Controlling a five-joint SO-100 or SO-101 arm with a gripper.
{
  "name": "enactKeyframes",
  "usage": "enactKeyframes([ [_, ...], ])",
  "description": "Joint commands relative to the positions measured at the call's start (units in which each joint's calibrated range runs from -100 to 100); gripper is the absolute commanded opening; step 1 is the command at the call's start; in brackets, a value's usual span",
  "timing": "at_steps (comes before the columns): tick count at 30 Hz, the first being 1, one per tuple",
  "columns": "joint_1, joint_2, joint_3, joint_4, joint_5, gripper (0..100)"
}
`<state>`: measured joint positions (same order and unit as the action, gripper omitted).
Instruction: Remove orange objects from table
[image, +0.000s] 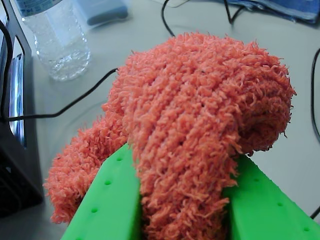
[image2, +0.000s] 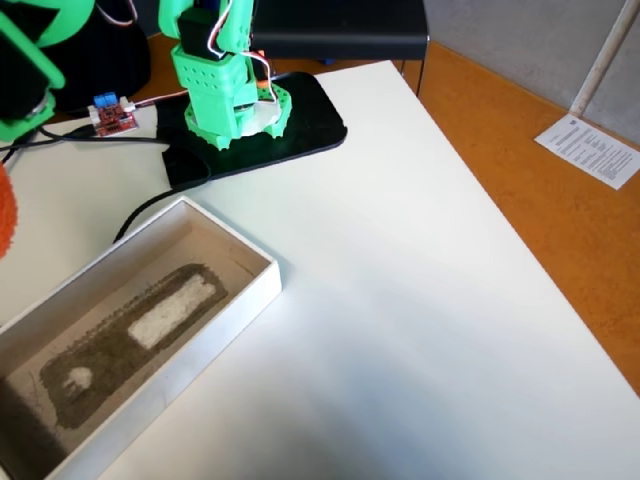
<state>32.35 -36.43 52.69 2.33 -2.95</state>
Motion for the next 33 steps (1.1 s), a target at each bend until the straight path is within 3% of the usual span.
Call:
enactKeyframes([
  [1, -0.6, 0.3, -6.2, 5.7, 0.2, 0],
  [4, -0.4, 3.1, -13.7, 23.2, 1.4, 0],
  [7, 0.1, 3.8, -13.3, 29.1, 2.3, 0],
  [33, -1.6, 2.7, -12.3, 27.5, 1.2, 0],
])
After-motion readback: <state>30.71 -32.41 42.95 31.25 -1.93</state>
